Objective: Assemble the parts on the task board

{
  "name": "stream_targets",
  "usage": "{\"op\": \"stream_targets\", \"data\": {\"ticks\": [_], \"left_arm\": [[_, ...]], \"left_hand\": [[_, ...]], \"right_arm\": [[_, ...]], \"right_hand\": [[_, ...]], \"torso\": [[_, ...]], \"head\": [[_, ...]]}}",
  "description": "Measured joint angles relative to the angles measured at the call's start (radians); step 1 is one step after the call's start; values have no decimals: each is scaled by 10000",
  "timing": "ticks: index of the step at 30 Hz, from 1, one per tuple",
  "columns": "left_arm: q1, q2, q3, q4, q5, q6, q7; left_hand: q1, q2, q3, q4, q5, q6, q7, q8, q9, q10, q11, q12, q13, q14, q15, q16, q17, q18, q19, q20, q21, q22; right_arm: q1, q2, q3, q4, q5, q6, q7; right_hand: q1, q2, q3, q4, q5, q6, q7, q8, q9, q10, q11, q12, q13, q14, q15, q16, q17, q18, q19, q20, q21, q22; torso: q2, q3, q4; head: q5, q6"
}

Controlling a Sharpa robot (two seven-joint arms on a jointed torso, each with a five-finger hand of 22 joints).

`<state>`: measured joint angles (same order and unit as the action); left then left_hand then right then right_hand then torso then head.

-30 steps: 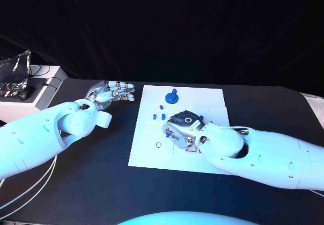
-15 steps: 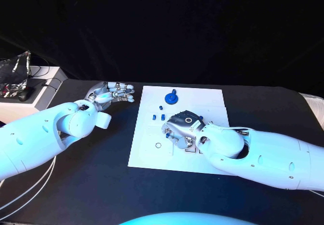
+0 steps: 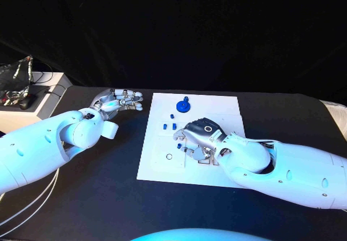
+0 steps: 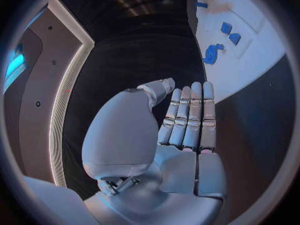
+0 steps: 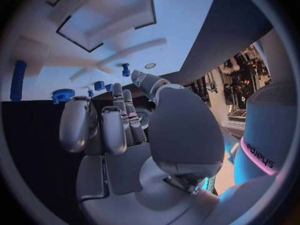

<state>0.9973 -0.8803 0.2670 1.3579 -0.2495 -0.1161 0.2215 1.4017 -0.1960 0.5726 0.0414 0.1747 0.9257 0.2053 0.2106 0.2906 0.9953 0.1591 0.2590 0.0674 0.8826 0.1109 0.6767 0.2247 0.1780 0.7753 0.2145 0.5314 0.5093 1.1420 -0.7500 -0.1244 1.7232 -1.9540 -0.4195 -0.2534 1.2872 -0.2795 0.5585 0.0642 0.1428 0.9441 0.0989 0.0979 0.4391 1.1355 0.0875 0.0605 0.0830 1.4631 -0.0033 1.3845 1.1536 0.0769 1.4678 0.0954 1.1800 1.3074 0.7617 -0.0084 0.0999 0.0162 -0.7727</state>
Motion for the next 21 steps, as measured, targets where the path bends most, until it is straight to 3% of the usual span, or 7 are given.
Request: {"op": "stream_targets", "data": {"ticks": [2,4,9,16,21], "left_arm": [[-1,-2,0,-6,0,3,-3],[-1,-4,0,-9,0,7,-5],[-1,-9,-1,-21,0,15,-8],[-3,-11,-2,-24,0,23,23],[-5,-9,-2,3,5,28,99]], "left_hand": [[0,0,0,0,0,0,0,0,0,0,0,0,0,0,0,0,0,0,0,0,0,0],[0,0,0,0,0,0,0,0,0,0,0,0,0,0,0,0,0,0,0,0,0,1],[0,0,0,0,0,0,0,0,0,0,0,0,0,0,0,0,0,0,0,0,0,1],[0,0,0,0,0,0,0,0,1,0,0,0,0,0,0,0,-9,0,0,0,0,-10],[0,0,0,0,0,0,0,0,-19,0,0,0,9,0,0,-39,-9,1,0,0,-39,-21]], "right_arm": [[10,-161,35,99,136,-180,-1],[45,-390,104,226,403,-368,0],[349,-997,249,326,1348,-579,29],[796,-1647,305,51,2531,-348,83],[915,-1828,308,-344,2919,63,129]], "right_hand": [[0,0,-119,58,0,-7,14,-36,-37,3,-3,39,4,0,0,0,-23,0,0,0,-29,0],[46,-39,-165,104,146,93,283,-36,-78,246,-87,147,44,1,0,0,53,0,0,0,11,0],[251,-12,-19,184,374,360,546,64,-114,685,-38,173,99,0,0,80,238,0,0,0,244,-1],[181,-81,-246,279,301,375,560,63,-214,684,-38,104,78,0,0,158,270,0,0,0,292,-1],[196,-67,-1586,437,414,215,462,-57,-429,289,-55,104,71,0,0,215,297,-1,0,-1,281,-1]], "torso": [[-4,0,-3],[-10,-5,-8],[-21,-8,-21],[-57,-12,-70],[-81,-12,-109]], "head": [[-8,15],[-17,34],[-65,106],[-234,247],[-334,293]]}}
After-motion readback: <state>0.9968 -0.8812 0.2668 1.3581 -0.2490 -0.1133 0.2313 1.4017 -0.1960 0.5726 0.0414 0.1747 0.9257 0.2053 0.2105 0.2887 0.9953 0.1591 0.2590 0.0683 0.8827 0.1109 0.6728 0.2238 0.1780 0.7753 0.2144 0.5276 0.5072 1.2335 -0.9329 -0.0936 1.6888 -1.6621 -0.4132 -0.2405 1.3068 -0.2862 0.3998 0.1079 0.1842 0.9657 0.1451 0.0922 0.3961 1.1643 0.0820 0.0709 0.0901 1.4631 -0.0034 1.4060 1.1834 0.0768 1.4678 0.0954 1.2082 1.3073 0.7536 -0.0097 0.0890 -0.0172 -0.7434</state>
